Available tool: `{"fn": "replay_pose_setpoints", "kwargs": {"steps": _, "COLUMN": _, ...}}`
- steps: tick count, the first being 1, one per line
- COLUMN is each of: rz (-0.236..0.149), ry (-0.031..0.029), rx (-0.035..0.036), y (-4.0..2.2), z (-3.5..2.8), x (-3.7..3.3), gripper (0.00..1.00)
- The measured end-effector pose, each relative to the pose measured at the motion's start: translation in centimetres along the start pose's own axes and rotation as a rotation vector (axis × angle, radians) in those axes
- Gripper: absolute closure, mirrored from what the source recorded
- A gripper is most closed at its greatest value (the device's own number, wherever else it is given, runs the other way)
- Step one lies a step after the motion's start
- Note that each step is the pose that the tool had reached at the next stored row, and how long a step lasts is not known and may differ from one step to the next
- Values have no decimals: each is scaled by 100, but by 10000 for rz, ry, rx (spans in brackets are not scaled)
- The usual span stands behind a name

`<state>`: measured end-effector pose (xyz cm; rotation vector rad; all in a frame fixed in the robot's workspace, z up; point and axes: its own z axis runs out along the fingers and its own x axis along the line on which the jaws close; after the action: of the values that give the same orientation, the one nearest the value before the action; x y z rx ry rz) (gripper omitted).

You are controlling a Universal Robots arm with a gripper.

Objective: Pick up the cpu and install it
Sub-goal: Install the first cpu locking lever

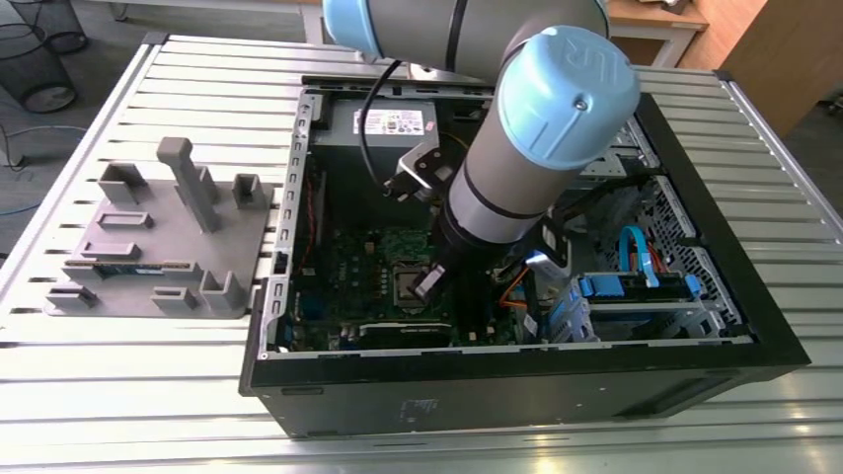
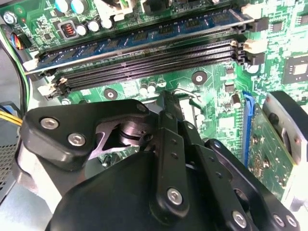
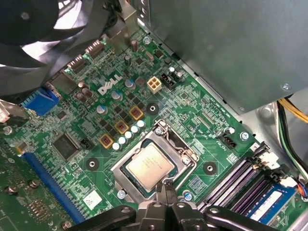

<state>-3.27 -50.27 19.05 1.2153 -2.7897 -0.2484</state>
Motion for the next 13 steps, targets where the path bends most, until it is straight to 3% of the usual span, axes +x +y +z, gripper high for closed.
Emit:
{"fn": "replay_pose_setpoints", "kwargs": {"steps": 5, "rz": -40, "ry": -18, "rx": 38, "y": -9, "z": 44, "x": 0, "gripper": 89}}
{"fn": "replay_pose_setpoints", "kwargs": {"steps": 13, "rz": -411, "ry": 44, "rx": 38, "y": -14, "z": 64, "x": -4, "gripper": 89}}
